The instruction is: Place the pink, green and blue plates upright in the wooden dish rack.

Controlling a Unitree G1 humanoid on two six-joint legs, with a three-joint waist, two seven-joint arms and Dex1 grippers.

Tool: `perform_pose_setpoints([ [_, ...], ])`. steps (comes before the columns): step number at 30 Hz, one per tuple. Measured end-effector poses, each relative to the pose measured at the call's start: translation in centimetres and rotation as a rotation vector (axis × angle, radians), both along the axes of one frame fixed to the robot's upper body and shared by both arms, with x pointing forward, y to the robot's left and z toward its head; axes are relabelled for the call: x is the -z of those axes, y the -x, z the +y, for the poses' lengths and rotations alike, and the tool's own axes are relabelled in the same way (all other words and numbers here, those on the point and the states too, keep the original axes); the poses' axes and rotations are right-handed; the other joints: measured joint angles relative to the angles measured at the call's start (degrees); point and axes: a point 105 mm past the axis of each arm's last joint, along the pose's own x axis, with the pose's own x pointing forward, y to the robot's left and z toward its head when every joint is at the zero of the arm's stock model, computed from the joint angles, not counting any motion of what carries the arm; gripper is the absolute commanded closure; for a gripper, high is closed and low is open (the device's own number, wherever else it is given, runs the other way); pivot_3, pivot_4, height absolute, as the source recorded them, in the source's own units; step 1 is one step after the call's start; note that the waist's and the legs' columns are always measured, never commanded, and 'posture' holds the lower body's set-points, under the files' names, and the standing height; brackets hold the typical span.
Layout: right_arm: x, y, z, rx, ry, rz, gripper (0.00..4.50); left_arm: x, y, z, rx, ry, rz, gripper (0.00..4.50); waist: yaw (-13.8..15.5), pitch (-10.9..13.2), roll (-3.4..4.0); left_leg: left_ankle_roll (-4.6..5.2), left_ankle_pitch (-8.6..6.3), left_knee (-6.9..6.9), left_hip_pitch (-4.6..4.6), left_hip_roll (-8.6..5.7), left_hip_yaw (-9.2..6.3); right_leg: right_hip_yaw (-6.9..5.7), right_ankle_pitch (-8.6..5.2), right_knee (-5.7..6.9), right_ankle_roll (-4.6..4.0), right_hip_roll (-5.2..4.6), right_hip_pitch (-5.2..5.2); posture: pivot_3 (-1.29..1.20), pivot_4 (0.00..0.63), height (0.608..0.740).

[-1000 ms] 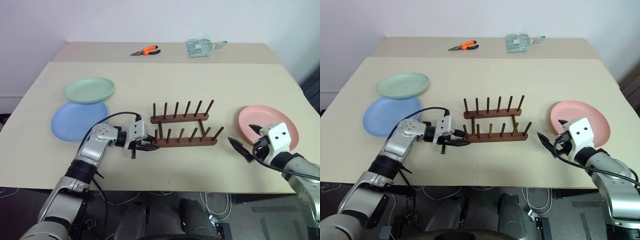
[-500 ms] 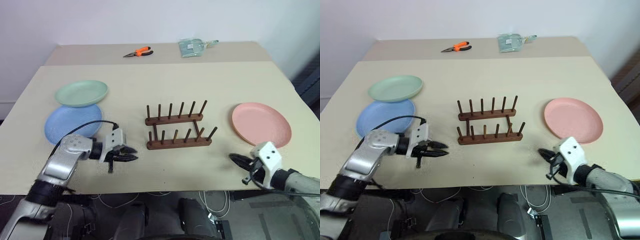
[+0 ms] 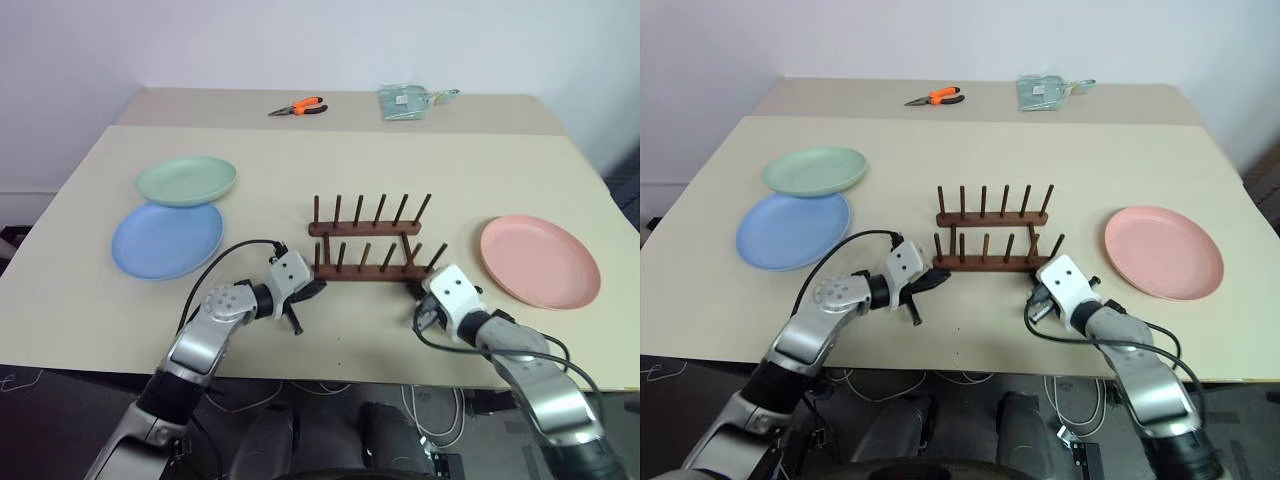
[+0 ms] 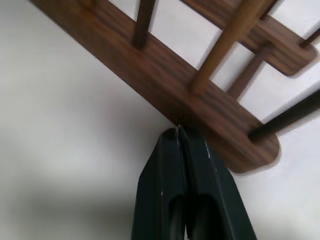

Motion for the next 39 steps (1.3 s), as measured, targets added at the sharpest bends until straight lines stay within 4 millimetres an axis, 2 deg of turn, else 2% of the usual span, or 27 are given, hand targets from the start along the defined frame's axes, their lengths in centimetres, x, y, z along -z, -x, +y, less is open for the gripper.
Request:
perform_pose_setpoints([
  [4,-0.3,-2.0,-0.6,0.061,0.014,-0.030,4.50,-0.2,-1.6,0.3,-0.067,0.016,-0.024,4.46,-0.3,0.0,0.02,0.00,0.01,-0.04,0.01,-0.01,-0.02,-0.01,0.03,0.01,0.00,0.03,-0.02,0.00,0.150,0.740],
  [8,-0.4,-2.6,-0.8,0.068,0.021,-0.042,4.50,-0.4,-2.6,0.8,-0.113,0.021,-0.040,4.46,-0.8,0.0,0.03,0.00,0.01,-0.05,0.00,-0.02,-0.03,-0.01,0.09,0.01,0.11,0.03,-0.02,0.00,0.150,0.740],
  [11,-0.4,-2.4,-1.0,0.054,0.020,-0.039,3.71,-0.4,-2.9,1.0,-0.129,0.021,-0.047,4.50,-1.2,-0.1,0.06,0.00,0.02,-0.05,0.00,-0.02,-0.03,-0.01,0.09,0.01,0.11,0.03,-0.02,0.00,0.150,0.740],
  [14,-1.0,-1.6,-2.3,0.031,0.060,-0.037,2.33,-0.4,-2.8,1.0,-0.132,0.020,-0.055,4.50,-1.2,-0.1,0.07,0.00,0.01,-0.06,-0.02,-0.02,-0.03,-0.01,0.08,0.00,0.14,0.03,-0.02,0.00,0.150,0.740],
  [15,-1.4,-1.1,-3.1,0.030,0.081,-0.038,1.72,-0.4,-2.6,1.1,-0.128,0.019,-0.056,4.50,-1.1,0.0,0.08,0.00,0.01,-0.06,-0.06,-0.02,-0.03,0.00,0.07,-0.02,0.16,0.02,-0.04,0.00,0.150,0.740],
  [17,-2.9,-0.2,-5.8,0.056,0.165,-0.058,0.75,-0.4,-1.8,1.5,-0.109,0.020,-0.049,4.50,-1.3,0.0,0.11,0.00,0.01,-0.09,-0.11,-0.03,0.00,0.03,0.07,-0.03,0.20,0.00,-0.11,0.00,0.150,0.740],
  [19,-4.4,0.5,-8.1,0.091,0.245,-0.075,0.75,-0.4,-0.7,1.5,-0.069,0.034,-0.027,4.50,-1.3,0.0,0.11,0.01,0.00,-0.14,-0.13,-0.02,0.03,0.03,0.05,-0.03,0.18,0.00,-0.15,0.00,0.150,0.740],
  [21,-5.0,1.0,-9.6,0.121,0.319,-0.077,0.75,-0.3,0.7,1.0,-0.006,0.072,0.025,4.50,-1.3,0.0,0.07,0.00,0.00,-0.14,-0.13,0.02,0.01,-0.01,-0.05,-0.03,0.09,0.02,-0.16,0.00,0.150,0.740],
  [25,-3.9,1.1,-11.2,0.184,0.381,-0.039,0.75,-1.7,2.1,-0.2,0.104,0.130,0.047,4.50,-1.2,0.0,0.07,0.00,0.00,-0.06,-0.18,0.00,0.03,-0.01,-0.06,-0.04,0.05,-0.03,-0.14,0.00,0.150,0.740],
  [28,-2.7,0.8,-12.3,0.224,0.426,-0.001,1.63,-2.3,2.8,-0.6,0.163,0.128,0.047,4.50,-1.2,0.0,0.09,0.00,0.00,-0.08,-0.18,-0.01,0.06,0.01,-0.05,-0.07,0.05,-0.04,-0.15,0.00,0.150,0.740],
  [31,-2.3,0.1,-12.8,0.261,0.420,0.013,3.20,-2.8,3.1,-1.1,0.200,0.135,0.051,4.50,-1.2,0.0,0.09,0.01,0.00,-0.08,-0.19,-0.01,0.05,0.01,-0.03,-0.06,0.02,-0.04,-0.16,0.00,0.150,0.740],
  [33,-1.9,0.1,-12.8,0.272,0.404,0.027,4.15,-3.0,3.2,-1.1,0.206,0.133,0.044,4.50,-1.2,0.1,0.10,0.01,0.00,-0.10,-0.19,-0.01,0.03,0.01,0.01,-0.06,-0.04,-0.03,-0.16,0.00,0.150,0.740],
  [34,-1.9,0.0,-12.7,0.273,0.395,0.028,4.47,-3.0,3.2,-1.1,0.208,0.129,0.045,4.50,-1.2,0.1,0.11,0.01,0.00,-0.10,-0.20,-0.01,0.03,0.01,0.03,-0.07,-0.08,-0.03,-0.16,0.00,0.150,0.740],
  [39,-2.8,-0.3,-12.2,0.267,0.347,-0.008,4.47,-2.9,3.3,-0.9,0.218,0.118,0.049,4.50,-1.2,0.1,0.12,0.01,0.00,-0.09,-0.20,-0.02,0.03,0.01,0.01,-0.07,-0.05,-0.03,-0.17,0.00,0.150,0.740],
])
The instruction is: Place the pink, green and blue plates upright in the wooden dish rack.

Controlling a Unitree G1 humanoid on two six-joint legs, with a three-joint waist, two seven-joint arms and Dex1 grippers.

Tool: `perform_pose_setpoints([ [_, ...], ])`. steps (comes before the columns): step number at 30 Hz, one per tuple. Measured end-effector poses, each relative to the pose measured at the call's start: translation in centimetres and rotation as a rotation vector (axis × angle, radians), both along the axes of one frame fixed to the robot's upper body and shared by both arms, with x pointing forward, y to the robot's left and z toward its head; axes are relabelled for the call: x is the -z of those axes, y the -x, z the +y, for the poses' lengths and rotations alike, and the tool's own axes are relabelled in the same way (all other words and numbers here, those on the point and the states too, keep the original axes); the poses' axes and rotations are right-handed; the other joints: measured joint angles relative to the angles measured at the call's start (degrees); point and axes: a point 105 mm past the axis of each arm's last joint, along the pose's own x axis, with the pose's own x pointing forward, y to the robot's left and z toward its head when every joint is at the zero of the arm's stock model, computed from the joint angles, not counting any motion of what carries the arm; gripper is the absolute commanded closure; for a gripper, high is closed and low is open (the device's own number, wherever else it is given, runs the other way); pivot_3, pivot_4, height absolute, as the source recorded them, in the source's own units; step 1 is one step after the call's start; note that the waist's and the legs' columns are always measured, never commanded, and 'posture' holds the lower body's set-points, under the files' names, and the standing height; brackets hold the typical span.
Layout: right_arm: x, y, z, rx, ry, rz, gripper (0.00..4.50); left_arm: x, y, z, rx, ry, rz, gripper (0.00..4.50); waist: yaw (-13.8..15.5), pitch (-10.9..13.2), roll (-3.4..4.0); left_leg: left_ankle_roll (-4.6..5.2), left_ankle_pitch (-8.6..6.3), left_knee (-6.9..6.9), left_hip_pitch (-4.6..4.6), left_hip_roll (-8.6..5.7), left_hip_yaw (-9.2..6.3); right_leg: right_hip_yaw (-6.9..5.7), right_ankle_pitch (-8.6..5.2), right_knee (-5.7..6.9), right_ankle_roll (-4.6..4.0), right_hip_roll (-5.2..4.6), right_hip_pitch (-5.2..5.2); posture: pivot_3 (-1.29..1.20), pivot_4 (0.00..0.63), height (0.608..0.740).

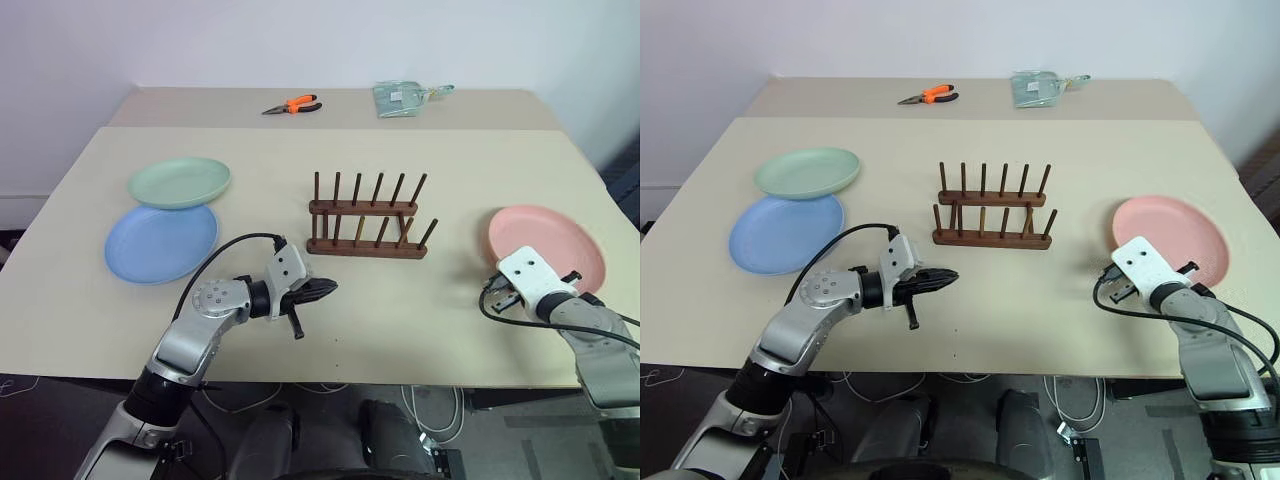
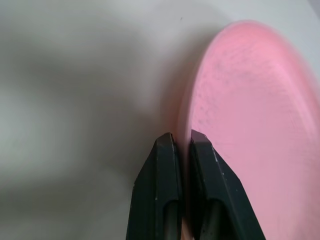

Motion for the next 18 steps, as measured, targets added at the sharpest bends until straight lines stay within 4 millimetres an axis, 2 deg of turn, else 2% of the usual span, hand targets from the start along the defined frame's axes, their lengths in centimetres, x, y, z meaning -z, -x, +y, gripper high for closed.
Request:
perform_pose_setpoints([
  [2,-1.8,-0.5,1.0,-0.040,-0.057,-0.078,4.47,0.0,-0.1,0.2,-0.005,-0.007,-0.001,4.50,-0.2,0.1,0.09,0.00,0.00,0.00,0.01,0.01,0.03,0.01,-0.05,0.00,0.10,0.00,-0.02,0.00,0.150,0.740],
  [3,-3.7,-1.0,2.0,-0.069,-0.141,-0.156,4.47,0.0,-0.1,0.4,-0.010,-0.008,-0.003,4.50,-0.4,0.1,0.16,0.00,0.00,0.00,0.02,0.02,0.03,0.02,-0.05,0.02,0.11,0.01,-0.02,0.00,0.150,0.740],
  [6,-11.2,-1.8,4.6,-0.175,-0.434,-0.410,4.47,-0.1,-0.4,0.7,-0.024,-0.002,-0.001,4.50,-0.8,0.2,0.30,0.00,0.00,0.00,0.02,0.05,-0.04,0.00,-0.03,0.05,0.11,0.06,-0.03,0.00,0.150,0.740],
  [8,-16.8,-0.7,6.9,-0.334,-0.706,-0.536,4.47,-0.2,-0.8,1.1,-0.037,0.003,0.003,4.50,-0.8,0.2,0.28,0.01,0.00,-0.05,0.00,0.07,-0.18,-0.06,0.08,0.04,-0.08,0.08,-0.02,0.00,0.150,0.740],
  [9,-18.2,0.1,7.9,-0.405,-0.776,-0.553,4.47,-0.3,-0.9,1.3,-0.043,0.005,0.003,4.50,-0.6,0.2,0.24,0.01,0.00,-0.07,-0.01,0.07,-0.23,-0.12,0.07,0.02,-0.06,0.08,-0.01,0.00,0.150,0.740],
  [11,-19.9,1.6,10.6,-0.571,-0.954,-0.521,4.47,-0.4,-1.2,1.9,-0.057,-0.006,-0.002,4.50,-0.2,0.2,0.18,0.03,-0.01,-0.12,-0.03,0.07,-0.30,-0.19,0.06,-0.01,-0.05,0.07,-0.01,0.00,0.150,0.740],
  [14,-20.3,2.1,13.3,-0.673,-1.170,-0.440,4.47,-0.6,-1.2,2.0,-0.051,0.002,-0.001,4.50,0.0,0.2,0.20,0.03,-0.01,-0.07,-0.07,0.03,-0.26,-0.14,0.05,-0.03,-0.08,-0.01,-0.02,0.00,0.150,0.740],
  [18,-19.8,1.7,14.7,-0.662,-1.265,-0.360,4.47,-1.3,-1.2,2.2,-0.051,0.049,-0.001,4.50,0.0,0.2,0.21,0.03,-0.01,-0.07,-0.07,0.01,-0.24,-0.13,0.04,-0.04,-0.09,-0.03,-0.03,0.00,0.150,0.740],
])
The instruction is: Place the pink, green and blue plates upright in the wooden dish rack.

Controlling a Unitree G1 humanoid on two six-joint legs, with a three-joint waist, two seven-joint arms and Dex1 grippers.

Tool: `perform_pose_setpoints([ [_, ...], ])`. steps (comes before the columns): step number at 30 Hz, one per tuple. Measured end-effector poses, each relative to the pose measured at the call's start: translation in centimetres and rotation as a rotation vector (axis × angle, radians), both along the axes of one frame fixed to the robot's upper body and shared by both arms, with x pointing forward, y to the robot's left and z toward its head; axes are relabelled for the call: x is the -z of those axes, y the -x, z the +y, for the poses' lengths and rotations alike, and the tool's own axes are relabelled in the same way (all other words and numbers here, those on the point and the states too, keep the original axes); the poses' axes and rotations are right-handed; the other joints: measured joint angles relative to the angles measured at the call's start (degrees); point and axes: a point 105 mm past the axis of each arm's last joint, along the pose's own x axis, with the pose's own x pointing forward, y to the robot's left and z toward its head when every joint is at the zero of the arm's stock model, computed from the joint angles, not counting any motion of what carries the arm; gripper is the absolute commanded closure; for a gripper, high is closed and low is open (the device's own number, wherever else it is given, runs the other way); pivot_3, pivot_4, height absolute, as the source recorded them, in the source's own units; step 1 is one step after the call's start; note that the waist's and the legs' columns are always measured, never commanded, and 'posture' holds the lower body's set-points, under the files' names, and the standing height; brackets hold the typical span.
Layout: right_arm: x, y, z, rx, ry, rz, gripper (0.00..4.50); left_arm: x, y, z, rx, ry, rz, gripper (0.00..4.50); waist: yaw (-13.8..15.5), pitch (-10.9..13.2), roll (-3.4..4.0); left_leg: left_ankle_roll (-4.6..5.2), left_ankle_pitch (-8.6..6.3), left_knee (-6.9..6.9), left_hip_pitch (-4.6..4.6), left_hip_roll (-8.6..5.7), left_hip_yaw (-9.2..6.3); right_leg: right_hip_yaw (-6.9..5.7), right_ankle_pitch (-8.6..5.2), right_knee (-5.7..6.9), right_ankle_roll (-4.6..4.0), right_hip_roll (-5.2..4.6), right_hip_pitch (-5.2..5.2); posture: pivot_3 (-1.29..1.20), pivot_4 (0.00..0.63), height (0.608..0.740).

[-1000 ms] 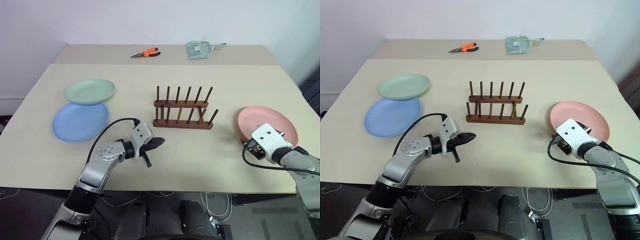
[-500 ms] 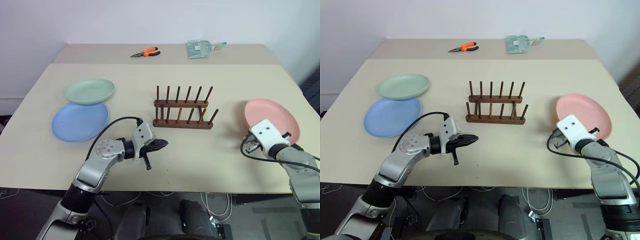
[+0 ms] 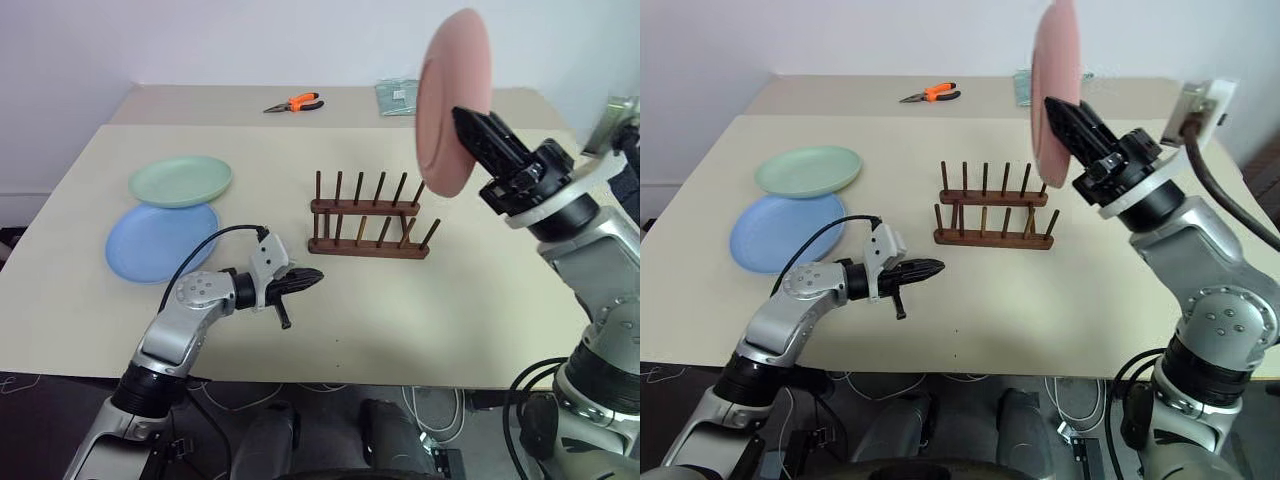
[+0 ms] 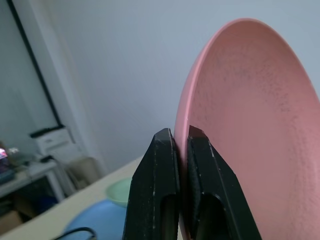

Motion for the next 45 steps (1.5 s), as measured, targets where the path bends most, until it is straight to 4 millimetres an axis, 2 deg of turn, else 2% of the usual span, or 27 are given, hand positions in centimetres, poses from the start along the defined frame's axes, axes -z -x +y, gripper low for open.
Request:
perform_pose_setpoints([
  [7,1.5,-1.1,0.8,-0.004,-0.005,0.096,4.47,-2.2,0.8,-0.3,0.037,0.091,-0.007,4.50,-0.2,0.0,0.00,0.00,0.00,-0.03,0.01,0.00,0.06,0.01,0.01,0.03,0.01,0.04,-0.05,0.00,0.150,0.740],
  [13,4.2,-3.6,-1.1,0.086,-0.057,0.245,4.47,-3.0,1.3,-0.4,0.051,0.117,0.001,4.50,-0.2,0.0,0.01,0.00,0.00,-0.03,0.02,0.00,0.09,0.03,0.01,0.02,0.00,0.05,-0.05,0.00,0.150,0.740],
  [14,4.6,-3.9,-1.3,0.092,-0.064,0.263,3.79,-3.0,1.2,-0.3,0.049,0.115,-0.001,4.50,-0.2,0.0,0.02,0.00,0.00,-0.03,0.02,0.00,0.09,0.03,0.01,0.02,0.00,0.05,-0.05,0.00,0.150,0.740],
  [15,4.8,-4.1,-1.5,0.094,-0.071,0.272,3.55,-3.0,1.2,-0.2,0.045,0.112,-0.003,4.50,-0.2,0.0,0.02,0.00,0.00,-0.04,0.02,0.00,0.09,0.03,0.01,0.03,0.00,0.05,-0.05,0.00,0.150,0.740],
  [18,5.1,-4.3,-1.8,0.104,-0.069,0.280,2.03,-3.1,1.2,-0.2,0.045,0.110,-0.004,4.50,-0.3,0.0,0.02,0.00,0.00,-0.04,0.02,0.00,0.10,0.03,0.01,0.03,0.00,0.07,-0.05,0.00,0.150,0.740],
  [20,5.0,-4.5,-2.2,0.138,-0.055,0.258,1.03,-3.1,1.3,-0.1,0.043,0.109,0.006,3.95,-0.3,0.0,0.03,0.00,0.00,-0.04,0.02,0.00,0.09,0.03,0.01,0.03,0.01,0.07,-0.06,0.00,0.150,0.740],
  [21,4.7,-4.7,-2.6,0.170,-0.033,0.235,1.01,-3.2,1.2,0.1,0.035,0.119,0.016,3.62,-0.3,0.0,0.05,0.00,0.00,-0.03,0.01,0.00,0.10,0.03,0.00,0.03,0.01,0.07,-0.06,0.00,0.150,0.740],
  [23,3.7,-4.9,-3.9,0.253,0.042,0.166,1.01,-3.6,0.8,0.7,-0.002,0.139,0.018,2.66,-0.3,0.0,0.06,0.00,0.00,-0.03,0.01,-0.01,0.12,0.03,0.00,0.02,0.02,0.07,-0.06,0.00,0.150,0.740],
  [26,2.0,-4.9,-5.2,0.353,0.178,0.046,1.01,-4.5,-0.9,3.1,-0.160,0.176,-0.020,1.12,-0.3,0.0,0.05,0.00,0.00,-0.04,0.03,0.00,0.11,0.02,-0.01,0.02,0.04,0.08,-0.05,0.00,0.150,0.740],
  [28,1.5,-5.0,-5.8,0.392,0.252,-0.001,0.12,-5.4,-2.9,5.8,-0.343,0.213,-0.060,0.05,-0.3,0.0,0.03,0.00,0.00,-0.03,0.03,0.01,0.11,0.02,-0.04,0.02,0.12,0.09,-0.06,0.00,0.150,0.740],
  [31,0.2,-4.9,-5.3,0.399,0.386,-0.101,0.03,-6.8,-5.7,11.9,-0.693,0.242,-0.138,0.04,-0.8,0.1,0.05,0.00,0.00,-0.07,0.06,0.02,0.13,0.02,0.04,0.04,0.32,0.10,-0.09,0.00,0.150,0.740],
  [33,-0.9,-4.7,-3.4,0.359,0.458,-0.186,0.03,-7.4,-6.5,15.8,-0.910,0.270,-0.164,0.04,-1.3,0.1,0.04,-0.01,0.00,-0.10,0.06,0.02,0.11,0.02,0.06,0.05,0.36,0.10,-0.09,0.00,0.150,0.740],
  [35,-0.9,-4.1,-0.8,0.275,0.521,-0.252,0.03,-8.1,-6.6,18.8,-1.069,0.325,-0.170,0.04,-1.5,0.1,-0.06,-0.01,0.00,-0.10,0.04,0.02,0.08,0.01,0.08,0.03,0.35,0.10,-0.09,0.00,0.150,0.740],
  [38,0.9,-3.5,2.9,0.123,0.575,-0.279,0.03,-8.6,-6.3,21.6,-1.221,0.440,-0.138,0.04,-1.4,0.1,-0.26,-0.03,0.00,-0.07,0.03,0.00,0.05,0.00,0.12,0.02,0.31,0.08,-0.07,0.00,0.150,0.740],
  [40,2.3,-3.3,4.6,0.051,0.603,-0.268,0.03,-8.3,-6.1,22.5,-1.282,0.493,-0.083,0.04,-1.2,0.1,-0.34,-0.04,0.01,-0.01,0.02,-0.04,0.02,0.00,0.12,0.02,0.30,0.06,-0.04,0.00,0.150,0.740],
  [42,3.3,-3.2,5.5,0.012,0.620,-0.263,0.03,-7.1,-5.9,23.1,-1.347,0.546,0.006,0.04,-1.0,0.1,-0.40,-0.04,0.01,0.00,0.00,-0.06,-0.01,0.00,0.12,0.02,0.31,0.04,-0.04,0.00,0.150,0.740],
  [45,3.6,-3.1,5.9,0.001,0.628,-0.274,0.03,-5.8,-5.9,23.1,-1.406,0.665,0.148,0.04,-0.9,0.3,-0.66,-0.10,0.04,0.00,0.00,-0.06,-0.07,-0.05,0.14,0.06,0.29,0.06,-0.05,0.00,0.150,0.740],
])
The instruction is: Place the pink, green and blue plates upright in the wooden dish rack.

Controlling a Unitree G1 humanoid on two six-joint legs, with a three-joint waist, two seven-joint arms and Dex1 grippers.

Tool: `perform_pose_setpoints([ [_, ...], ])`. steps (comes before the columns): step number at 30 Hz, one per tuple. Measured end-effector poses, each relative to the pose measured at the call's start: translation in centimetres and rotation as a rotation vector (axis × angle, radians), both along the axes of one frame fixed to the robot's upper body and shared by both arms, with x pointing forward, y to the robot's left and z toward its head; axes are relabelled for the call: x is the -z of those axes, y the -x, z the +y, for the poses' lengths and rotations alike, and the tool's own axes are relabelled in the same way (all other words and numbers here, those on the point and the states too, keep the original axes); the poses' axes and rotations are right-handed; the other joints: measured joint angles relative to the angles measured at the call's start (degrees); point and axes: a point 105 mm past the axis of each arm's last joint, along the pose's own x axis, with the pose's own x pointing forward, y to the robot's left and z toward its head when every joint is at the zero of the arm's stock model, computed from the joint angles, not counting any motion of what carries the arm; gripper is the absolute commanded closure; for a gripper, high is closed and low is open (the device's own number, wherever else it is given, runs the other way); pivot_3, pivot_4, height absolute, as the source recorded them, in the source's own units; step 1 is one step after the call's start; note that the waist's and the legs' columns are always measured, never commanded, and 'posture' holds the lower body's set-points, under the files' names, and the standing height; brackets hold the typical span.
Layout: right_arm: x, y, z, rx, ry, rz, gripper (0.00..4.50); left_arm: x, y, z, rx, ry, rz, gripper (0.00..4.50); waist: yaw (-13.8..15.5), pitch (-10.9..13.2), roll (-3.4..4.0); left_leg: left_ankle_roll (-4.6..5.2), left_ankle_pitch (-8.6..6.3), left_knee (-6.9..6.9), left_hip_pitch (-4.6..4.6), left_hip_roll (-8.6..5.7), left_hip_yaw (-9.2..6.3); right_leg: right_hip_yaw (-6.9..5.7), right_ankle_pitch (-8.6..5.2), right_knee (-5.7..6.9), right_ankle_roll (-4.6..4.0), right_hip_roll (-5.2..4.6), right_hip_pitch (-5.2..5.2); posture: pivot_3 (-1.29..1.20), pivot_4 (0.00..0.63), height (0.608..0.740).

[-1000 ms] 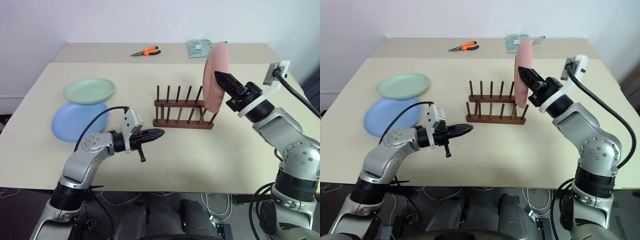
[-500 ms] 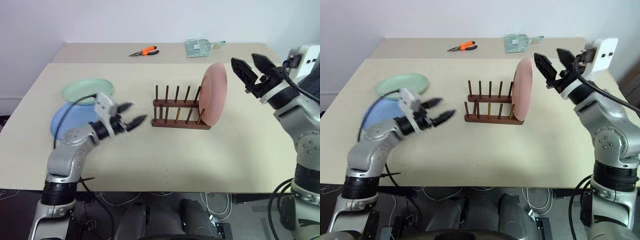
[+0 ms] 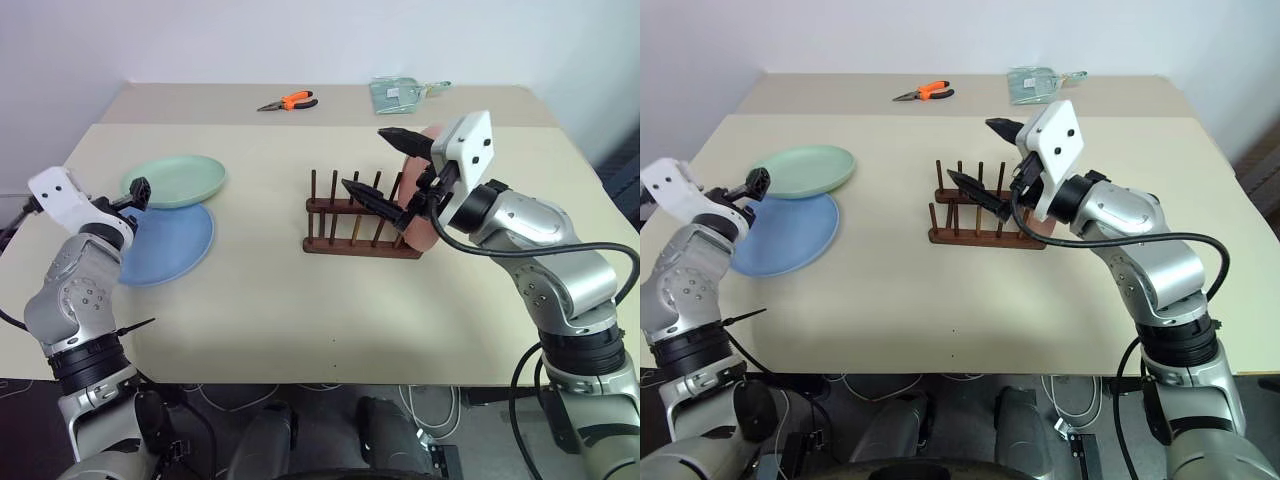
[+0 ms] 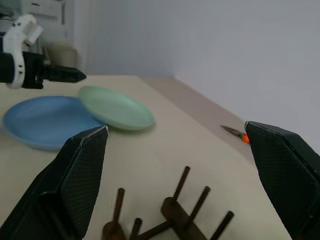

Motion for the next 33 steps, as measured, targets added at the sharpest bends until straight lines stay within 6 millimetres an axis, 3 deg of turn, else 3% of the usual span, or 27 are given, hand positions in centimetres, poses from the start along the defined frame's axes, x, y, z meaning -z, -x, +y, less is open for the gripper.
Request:
perform_pose_setpoints([
  [8,1.1,0.2,0.1,0.001,0.009,0.014,0.03,0.9,-4.1,-2.6,0.095,0.341,0.068,0.04,0.4,0.0,-0.10,-0.04,0.02,-0.03,0.02,-0.01,0.03,-0.02,0.01,0.02,0.00,0.02,-0.01,0.00,0.150,0.740],
  [11,1.4,0.4,0.0,0.010,0.013,0.013,0.00,1.9,-5.6,-3.1,0.082,0.444,0.113,0.88,0.5,0.0,-0.11,-0.05,0.03,-0.04,0.02,0.00,0.02,-0.03,0.01,0.03,0.00,0.03,-0.04,0.00,0.150,0.740],
  [18,1.7,0.7,-0.7,0.063,0.014,0.004,0.00,2.7,-7.0,-3.1,0.052,0.557,0.113,4.32,0.5,0.0,-0.13,-0.07,0.03,-0.06,0.02,-0.01,0.05,-0.01,0.02,0.02,0.01,0.02,-0.04,0.00,0.150,0.740],
  [22,1.8,0.9,-0.8,0.074,0.016,0.011,0.00,1.6,-7.3,-3.9,0.117,0.483,0.054,4.42,0.4,0.0,-0.13,-0.08,0.04,-0.05,0.00,-0.01,0.06,0.00,0.02,0.02,0.00,0.02,-0.04,0.00,0.150,0.740],
  [25,1.9,1.0,-0.8,0.070,0.027,0.014,0.00,-1.0,-7.0,-5.1,0.221,0.329,-0.049,4.42,0.4,0.0,-0.18,-0.08,0.04,-0.06,-0.02,0.00,0.07,0.01,0.03,-0.01,0.00,0.02,-0.05,0.00,0.150,0.740],
  [29,1.8,1.0,0.6,0.054,0.164,-0.075,0.00,-6.1,-5.4,-9.4,0.428,0.099,-0.199,4.42,0.4,0.1,-0.15,-0.09,0.04,-0.07,0.00,0.01,0.08,0.02,0.03,0.01,-0.01,0.02,-0.05,0.00,0.150,0.740],
  [33,1.8,0.8,3.8,0.014,0.333,-0.256,0.00,-8.9,-3.4,-15.1,0.639,0.004,-0.265,4.42,0.3,0.1,-0.15,-0.10,0.04,-0.05,0.03,0.01,0.09,0.02,0.02,0.00,0.00,0.02,-0.02,0.00,0.150,0.740],
])
